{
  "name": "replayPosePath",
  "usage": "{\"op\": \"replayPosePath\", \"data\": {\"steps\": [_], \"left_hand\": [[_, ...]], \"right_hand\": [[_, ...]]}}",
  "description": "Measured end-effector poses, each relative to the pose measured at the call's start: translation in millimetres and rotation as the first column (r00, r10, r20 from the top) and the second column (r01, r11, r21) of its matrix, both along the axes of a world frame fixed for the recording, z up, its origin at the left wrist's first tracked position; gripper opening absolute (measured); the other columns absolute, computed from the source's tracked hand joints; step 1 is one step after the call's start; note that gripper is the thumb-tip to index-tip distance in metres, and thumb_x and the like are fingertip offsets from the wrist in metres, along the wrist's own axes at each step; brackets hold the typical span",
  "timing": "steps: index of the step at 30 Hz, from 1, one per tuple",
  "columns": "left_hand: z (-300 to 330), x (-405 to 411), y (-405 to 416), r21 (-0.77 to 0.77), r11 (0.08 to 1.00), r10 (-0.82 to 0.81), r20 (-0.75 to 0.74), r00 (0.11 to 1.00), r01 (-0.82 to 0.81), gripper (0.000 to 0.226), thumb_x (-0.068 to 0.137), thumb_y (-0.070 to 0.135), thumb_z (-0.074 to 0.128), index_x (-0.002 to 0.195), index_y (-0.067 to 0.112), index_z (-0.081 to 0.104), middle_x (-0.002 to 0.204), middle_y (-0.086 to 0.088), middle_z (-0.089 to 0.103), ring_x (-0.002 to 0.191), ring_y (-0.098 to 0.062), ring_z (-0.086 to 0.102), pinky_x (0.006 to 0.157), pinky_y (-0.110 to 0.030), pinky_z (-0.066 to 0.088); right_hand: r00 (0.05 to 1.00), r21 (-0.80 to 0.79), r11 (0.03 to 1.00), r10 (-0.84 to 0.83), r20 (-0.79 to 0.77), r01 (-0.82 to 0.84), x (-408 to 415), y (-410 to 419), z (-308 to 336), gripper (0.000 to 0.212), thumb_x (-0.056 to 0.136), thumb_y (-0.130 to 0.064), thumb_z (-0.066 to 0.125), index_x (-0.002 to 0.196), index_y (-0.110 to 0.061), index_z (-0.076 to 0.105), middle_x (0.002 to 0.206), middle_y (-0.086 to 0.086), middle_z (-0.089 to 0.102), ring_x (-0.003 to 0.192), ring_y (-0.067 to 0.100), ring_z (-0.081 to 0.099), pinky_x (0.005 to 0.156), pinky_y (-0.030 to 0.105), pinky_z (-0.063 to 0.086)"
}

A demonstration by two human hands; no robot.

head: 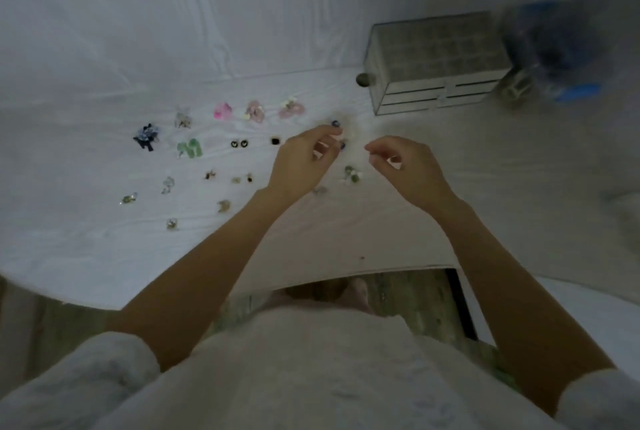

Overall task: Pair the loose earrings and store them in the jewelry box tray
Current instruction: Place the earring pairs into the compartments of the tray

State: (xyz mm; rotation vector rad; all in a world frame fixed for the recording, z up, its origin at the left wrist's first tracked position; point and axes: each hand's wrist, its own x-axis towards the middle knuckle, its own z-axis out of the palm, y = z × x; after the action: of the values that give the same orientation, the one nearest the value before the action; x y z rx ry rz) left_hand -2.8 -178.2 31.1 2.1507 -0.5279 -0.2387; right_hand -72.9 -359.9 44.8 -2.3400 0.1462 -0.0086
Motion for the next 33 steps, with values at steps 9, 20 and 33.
{"op": "replayPosePath", "data": {"steps": [9, 20, 33], "left_hand": [[-2.0, 37.0, -132.0, -0.115, 0.963, 0.194, -0.321, 0.927, -0.242, 0.047, 0.091, 0.02, 0.056, 0.135, 0.015, 0.041, 0.135, -0.003, 0.048, 0.113, -0.015, 0.052, 0.087, -0.015, 0.039], [-11.0, 57.9, -152.5, -0.025, 0.99, 0.112, -0.435, 0.893, -0.136, 0.066, 0.089, 0.014, 0.057, 0.145, 0.028, 0.024, 0.15, 0.005, 0.03, 0.133, -0.014, 0.038, 0.095, -0.02, 0.035], [-19.0, 37.9, -155.6, -0.14, 0.933, 0.236, -0.454, 0.859, -0.33, 0.061, 0.088, 0.03, 0.06, 0.141, 0.028, 0.029, 0.144, -0.006, 0.036, 0.13, -0.02, 0.04, 0.102, -0.036, 0.041]], "right_hand": [[0.791, 0.436, 0.666, -0.567, -0.231, 0.605, 53.3, -128.2, -25.3, 0.03, 0.085, -0.021, 0.062, 0.111, -0.01, 0.054, 0.096, 0.001, 0.058, 0.088, 0.016, 0.055, 0.084, 0.035, 0.049], [0.708, 0.629, 0.377, -0.56, -0.43, 0.68, 101.8, -147.9, -42.4, 0.028, 0.087, -0.02, 0.061, 0.06, -0.013, 0.057, 0.055, 0.0, 0.05, 0.047, 0.01, 0.046, 0.048, 0.02, 0.044], [0.661, 0.578, 0.389, -0.642, -0.388, 0.717, 36.5, -136.9, -44.6, 0.01, 0.085, -0.008, 0.06, 0.093, -0.005, 0.054, 0.072, 0.004, 0.056, 0.059, 0.01, 0.054, 0.049, 0.018, 0.049]]}}
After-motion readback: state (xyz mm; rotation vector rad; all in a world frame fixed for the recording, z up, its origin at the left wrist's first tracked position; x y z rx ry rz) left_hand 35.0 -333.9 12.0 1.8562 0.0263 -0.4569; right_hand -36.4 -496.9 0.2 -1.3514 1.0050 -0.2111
